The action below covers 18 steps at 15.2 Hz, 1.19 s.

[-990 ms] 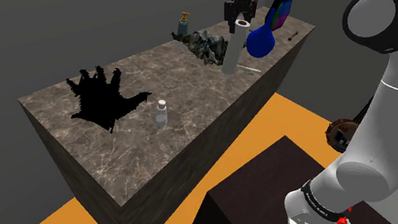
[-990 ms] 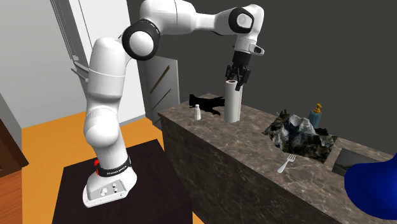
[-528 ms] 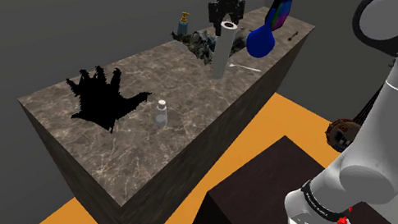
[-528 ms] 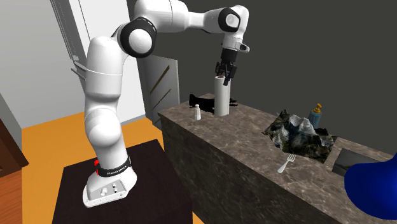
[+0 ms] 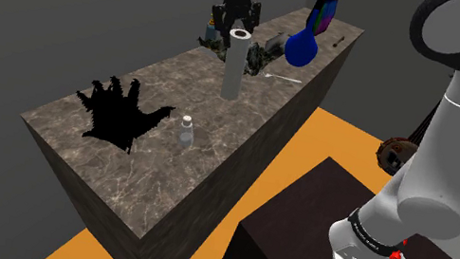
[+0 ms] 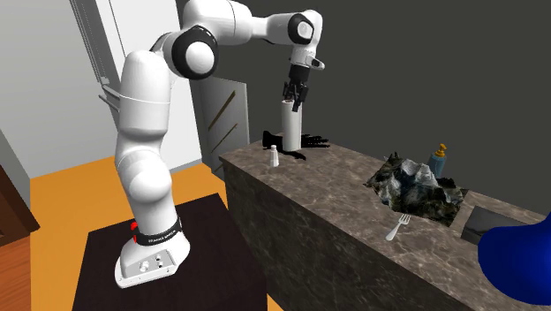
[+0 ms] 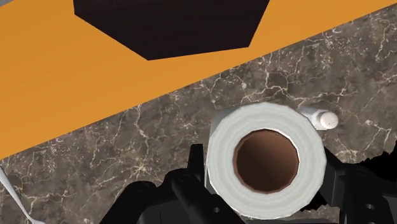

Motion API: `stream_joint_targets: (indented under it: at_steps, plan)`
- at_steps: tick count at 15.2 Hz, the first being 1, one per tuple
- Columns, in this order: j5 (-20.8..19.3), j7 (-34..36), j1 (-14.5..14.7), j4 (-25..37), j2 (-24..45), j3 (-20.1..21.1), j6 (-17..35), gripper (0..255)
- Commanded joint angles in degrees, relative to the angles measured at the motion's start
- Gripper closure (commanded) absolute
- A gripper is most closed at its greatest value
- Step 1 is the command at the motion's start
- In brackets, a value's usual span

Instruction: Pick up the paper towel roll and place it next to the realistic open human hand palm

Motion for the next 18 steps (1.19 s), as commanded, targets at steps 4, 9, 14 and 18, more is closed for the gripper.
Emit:
stream_joint_targets:
  at_steps: [4,9,14,18]
  plan:
    - [0.9,6.5,4.0,3.2,2.2,2.3,-0.8,255]
    - [1.6,12.8,8.2,9.0,6.2,4.4,-2.2,255]
    - [1.8,19.1,12.8,18.8,12.6,6.2,-5.1,255]
    - [1.7,22.1,15.4,24.7,16.8,6.8,-6.5,255]
